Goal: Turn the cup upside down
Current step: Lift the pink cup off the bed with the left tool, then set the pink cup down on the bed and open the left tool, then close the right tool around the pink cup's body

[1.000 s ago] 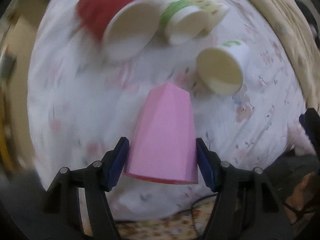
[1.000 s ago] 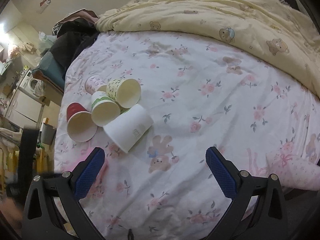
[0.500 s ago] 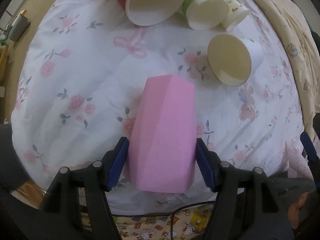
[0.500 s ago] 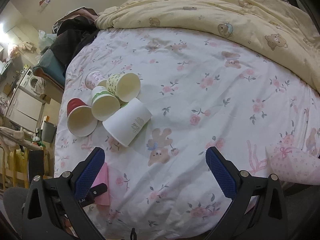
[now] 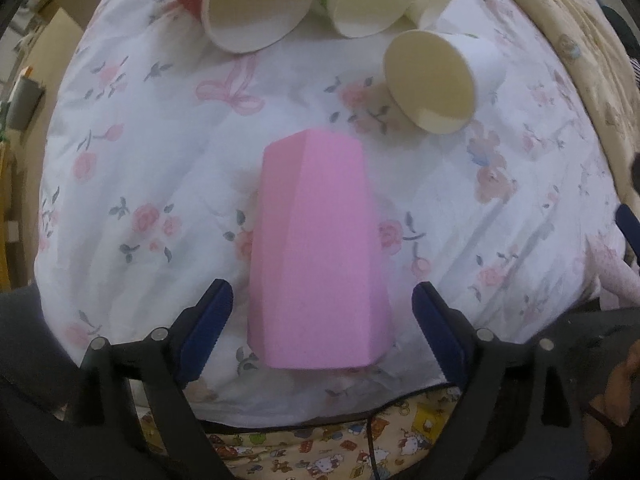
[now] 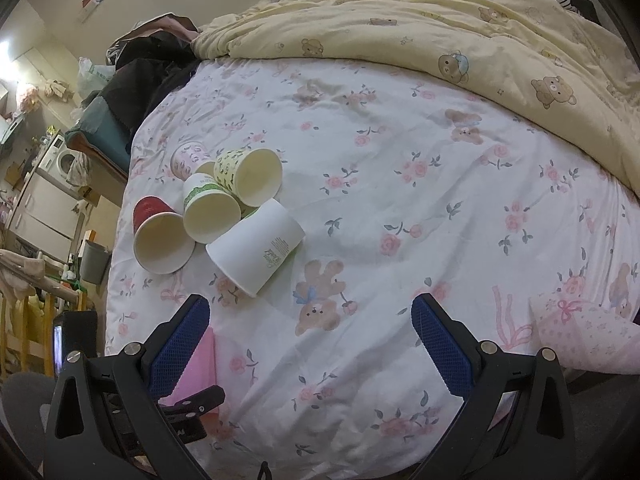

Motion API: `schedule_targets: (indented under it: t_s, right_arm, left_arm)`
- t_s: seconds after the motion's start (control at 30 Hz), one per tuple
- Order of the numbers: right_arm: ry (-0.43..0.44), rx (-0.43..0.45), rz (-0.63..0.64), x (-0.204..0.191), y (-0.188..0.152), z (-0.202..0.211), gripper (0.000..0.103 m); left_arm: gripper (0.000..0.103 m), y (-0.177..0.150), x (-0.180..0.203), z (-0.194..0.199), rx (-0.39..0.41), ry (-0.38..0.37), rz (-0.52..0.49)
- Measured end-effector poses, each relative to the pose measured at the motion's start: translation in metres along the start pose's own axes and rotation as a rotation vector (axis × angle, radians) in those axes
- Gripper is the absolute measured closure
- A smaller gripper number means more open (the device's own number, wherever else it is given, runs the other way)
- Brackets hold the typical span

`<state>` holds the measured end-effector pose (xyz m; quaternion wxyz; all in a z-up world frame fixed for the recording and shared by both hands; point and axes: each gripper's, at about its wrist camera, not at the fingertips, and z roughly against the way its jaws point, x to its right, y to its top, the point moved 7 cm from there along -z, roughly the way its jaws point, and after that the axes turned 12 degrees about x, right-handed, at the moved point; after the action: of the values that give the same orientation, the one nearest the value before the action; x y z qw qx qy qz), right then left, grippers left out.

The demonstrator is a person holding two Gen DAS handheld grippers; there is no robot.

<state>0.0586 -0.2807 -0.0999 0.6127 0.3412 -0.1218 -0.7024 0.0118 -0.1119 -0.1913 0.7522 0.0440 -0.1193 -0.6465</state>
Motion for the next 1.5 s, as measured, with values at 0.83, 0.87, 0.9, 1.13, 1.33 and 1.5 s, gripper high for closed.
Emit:
schedule_targets:
  t_s: [0.83,0.87,0.9,1.13,1.33,1.5]
  right_arm:
    - [0.0,-0.026,0.063,-0.016,-0.01,-0.01,0.0]
    - [0.0,-0.027,0.065,-0.017,-0.01,-0.011,0.0]
    - [0.0,-0.03,0.068,-0.018,-0.011,-0.012,0.0]
    - [0.045,-0.064,0.071,-0.033,-0.018,-0.02,0.0]
    - [0.158,-0.212,0.047,-0.054,-0.038,-0.035,0.0]
    - [0.217,-0.345,0.024,-0.075,-0.053,-0.045,0.0]
  left_arm:
    - [0.014,0.06,-0.073,0.091,0.238,0.01,-0.054]
    - [0.014,0.06,-0.078,0.091,0.243,0.017,-0.053]
    - [0.014,0.061,-0.08,0.089,0.246,0.019,-0.051]
    - [0.014,0.064,-0.087,0.074,0.285,0.009,-0.061]
    - [0.014,0.067,-0.1,0.07,0.284,0.01,-0.005]
    - [0.014,0.066,-0.11,0.067,0.268,0.008,0.038]
